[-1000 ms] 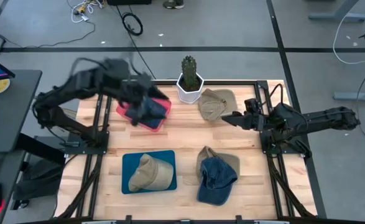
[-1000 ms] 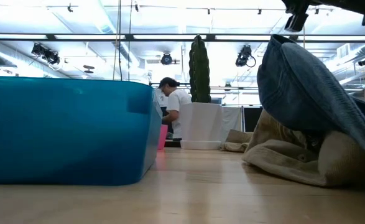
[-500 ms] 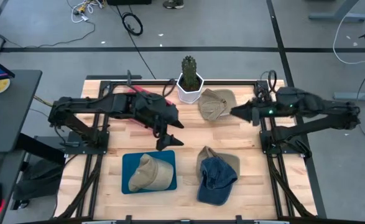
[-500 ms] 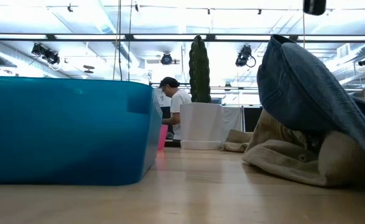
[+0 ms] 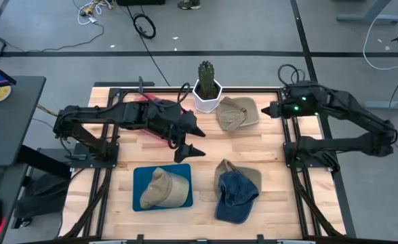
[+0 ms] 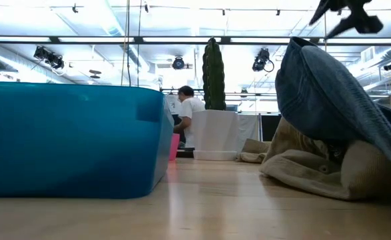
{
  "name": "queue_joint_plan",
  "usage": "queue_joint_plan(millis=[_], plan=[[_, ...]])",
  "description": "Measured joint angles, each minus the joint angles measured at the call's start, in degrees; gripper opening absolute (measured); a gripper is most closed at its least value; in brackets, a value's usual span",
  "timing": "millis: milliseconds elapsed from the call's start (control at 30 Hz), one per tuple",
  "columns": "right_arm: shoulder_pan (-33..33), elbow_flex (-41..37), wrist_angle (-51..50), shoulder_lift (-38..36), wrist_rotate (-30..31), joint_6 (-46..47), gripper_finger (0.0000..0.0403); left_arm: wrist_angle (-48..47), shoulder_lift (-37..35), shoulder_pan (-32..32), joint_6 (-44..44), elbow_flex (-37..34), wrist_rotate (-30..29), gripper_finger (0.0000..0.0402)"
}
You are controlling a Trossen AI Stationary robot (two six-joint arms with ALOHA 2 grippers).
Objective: Pick & Place hat
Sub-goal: Put the top brown cap into the blue bin
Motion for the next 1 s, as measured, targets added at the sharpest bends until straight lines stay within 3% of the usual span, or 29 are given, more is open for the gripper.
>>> queue_joint_plan(millis=[367, 667, 1000], plan=[[-11.16, -15.99, 4.75, 3.33, -6.17, 1.23, 0.0311, 0.41, 0.0, 0.07, 1.29, 0.0, -0.91, 0.0382], [-19.26, -30.13, 20.4, 3.34, -17.03, 5.92, 0.0316, 0.41, 0.0, 0.07, 3.0, 0.0, -3.05, 0.0382], [-25.95, -34.27, 21.65, 3.32, -20.1, 7.32, 0.0316, 0.41, -0.02, 0.07, 4.17, 0.0, -3.5, 0.0382]])
